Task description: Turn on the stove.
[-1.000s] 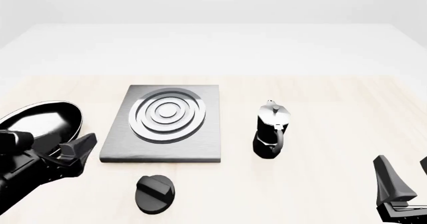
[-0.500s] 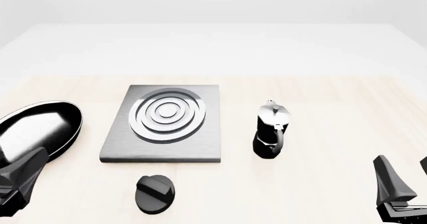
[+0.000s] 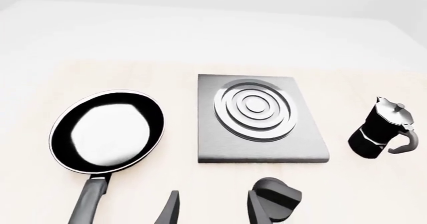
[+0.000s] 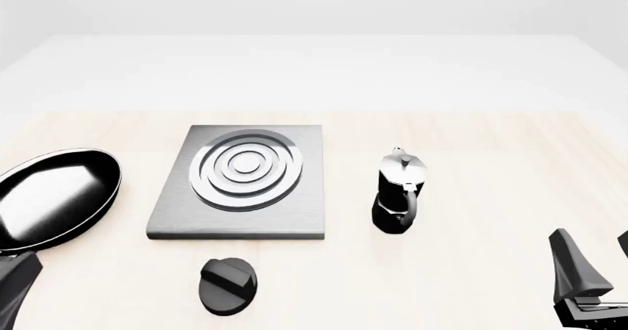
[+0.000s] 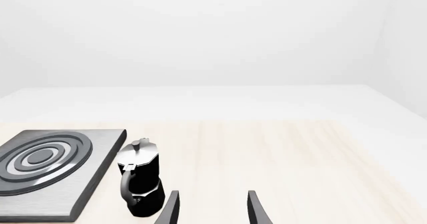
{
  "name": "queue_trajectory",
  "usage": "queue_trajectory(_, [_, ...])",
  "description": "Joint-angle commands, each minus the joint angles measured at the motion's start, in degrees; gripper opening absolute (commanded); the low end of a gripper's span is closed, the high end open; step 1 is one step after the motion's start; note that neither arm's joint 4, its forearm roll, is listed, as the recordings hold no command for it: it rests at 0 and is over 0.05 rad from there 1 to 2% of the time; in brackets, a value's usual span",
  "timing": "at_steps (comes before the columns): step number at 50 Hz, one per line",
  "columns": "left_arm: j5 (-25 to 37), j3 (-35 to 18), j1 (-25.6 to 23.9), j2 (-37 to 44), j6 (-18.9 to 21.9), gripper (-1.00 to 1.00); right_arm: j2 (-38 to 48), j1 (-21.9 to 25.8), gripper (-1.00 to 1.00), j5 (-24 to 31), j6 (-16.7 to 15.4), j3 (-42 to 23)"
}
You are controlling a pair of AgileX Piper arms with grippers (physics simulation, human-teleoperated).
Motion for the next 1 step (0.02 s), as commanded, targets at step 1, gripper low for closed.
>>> queue_trajectory(1, [4.4,-1.8,1.0,-1.3,0.0,1.00,0.0,0.0,1.00,0.0,0.0,0.0])
